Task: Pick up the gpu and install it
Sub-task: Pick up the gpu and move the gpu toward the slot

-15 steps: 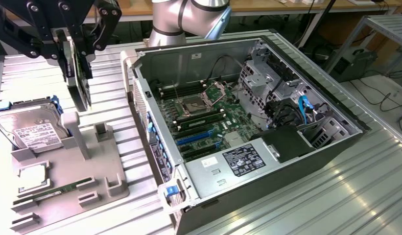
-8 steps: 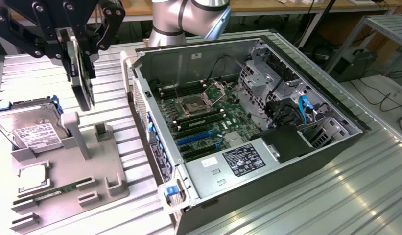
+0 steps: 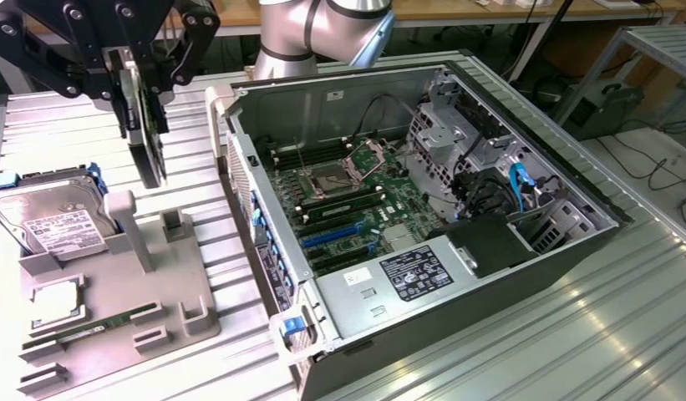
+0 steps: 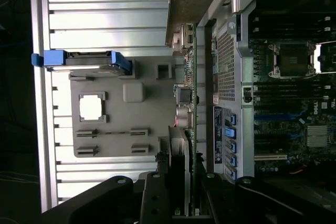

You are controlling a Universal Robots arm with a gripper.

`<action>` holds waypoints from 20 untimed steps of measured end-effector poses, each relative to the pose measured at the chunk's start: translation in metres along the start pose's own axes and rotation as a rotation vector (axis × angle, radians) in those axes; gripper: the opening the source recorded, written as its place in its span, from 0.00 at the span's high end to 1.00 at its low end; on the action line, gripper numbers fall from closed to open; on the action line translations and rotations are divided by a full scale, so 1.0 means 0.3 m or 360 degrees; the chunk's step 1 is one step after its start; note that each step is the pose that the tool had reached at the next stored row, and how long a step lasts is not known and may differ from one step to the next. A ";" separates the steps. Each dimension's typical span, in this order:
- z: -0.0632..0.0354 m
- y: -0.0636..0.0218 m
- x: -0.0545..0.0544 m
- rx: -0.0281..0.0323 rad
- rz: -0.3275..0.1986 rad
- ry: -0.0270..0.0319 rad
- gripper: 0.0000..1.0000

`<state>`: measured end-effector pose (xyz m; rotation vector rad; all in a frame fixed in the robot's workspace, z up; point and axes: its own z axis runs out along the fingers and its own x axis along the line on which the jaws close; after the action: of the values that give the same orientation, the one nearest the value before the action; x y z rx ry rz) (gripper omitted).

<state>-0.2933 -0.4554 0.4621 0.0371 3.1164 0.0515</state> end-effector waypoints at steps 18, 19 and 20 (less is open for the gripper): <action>0.001 0.001 -0.027 0.00001 0.0000 0.00001 0.72; 0.001 0.001 -0.028 0.00001 0.0000 0.00000 0.72; 0.001 0.001 -0.030 0.00001 0.0000 0.00000 0.72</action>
<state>-0.2844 -0.4553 0.4622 0.0371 3.1164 0.0515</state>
